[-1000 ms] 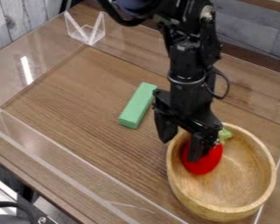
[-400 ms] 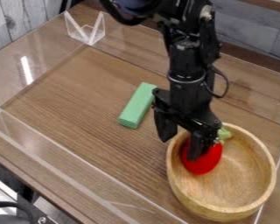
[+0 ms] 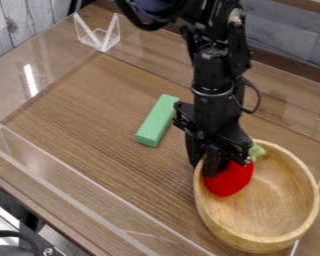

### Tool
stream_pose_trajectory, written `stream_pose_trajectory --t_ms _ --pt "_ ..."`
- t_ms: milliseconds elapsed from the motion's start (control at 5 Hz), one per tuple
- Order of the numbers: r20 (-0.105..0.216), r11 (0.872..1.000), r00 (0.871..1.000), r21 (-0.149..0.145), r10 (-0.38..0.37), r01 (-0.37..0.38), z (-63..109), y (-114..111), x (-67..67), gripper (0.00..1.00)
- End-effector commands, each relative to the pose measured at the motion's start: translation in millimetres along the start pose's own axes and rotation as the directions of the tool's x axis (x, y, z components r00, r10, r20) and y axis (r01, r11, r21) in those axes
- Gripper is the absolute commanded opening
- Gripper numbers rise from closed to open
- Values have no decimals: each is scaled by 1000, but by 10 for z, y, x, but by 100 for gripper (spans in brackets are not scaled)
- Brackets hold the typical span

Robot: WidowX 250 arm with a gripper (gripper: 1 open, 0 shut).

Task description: Move the red fruit to the left

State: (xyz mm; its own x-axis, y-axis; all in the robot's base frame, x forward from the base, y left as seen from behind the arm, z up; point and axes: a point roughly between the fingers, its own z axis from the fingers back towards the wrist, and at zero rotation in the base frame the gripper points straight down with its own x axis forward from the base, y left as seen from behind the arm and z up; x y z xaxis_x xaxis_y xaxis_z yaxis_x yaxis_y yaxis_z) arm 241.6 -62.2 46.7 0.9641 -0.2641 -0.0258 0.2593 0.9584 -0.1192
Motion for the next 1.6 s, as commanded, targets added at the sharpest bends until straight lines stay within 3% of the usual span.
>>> stream_pose_trajectory --t_ms 0,200,400,800,1400 --pt "61 1000 998 3 16 -16 235 21 100 0" --pt "76 1000 997 0 31 -31 360 29 98 0" --pt "115 998 992 0 56 -57 601 55 107 0" --pt "197 989 970 9 146 -150 1110 359 76 0" --pt "203 981 962 31 181 -191 1126 555 -56 0"
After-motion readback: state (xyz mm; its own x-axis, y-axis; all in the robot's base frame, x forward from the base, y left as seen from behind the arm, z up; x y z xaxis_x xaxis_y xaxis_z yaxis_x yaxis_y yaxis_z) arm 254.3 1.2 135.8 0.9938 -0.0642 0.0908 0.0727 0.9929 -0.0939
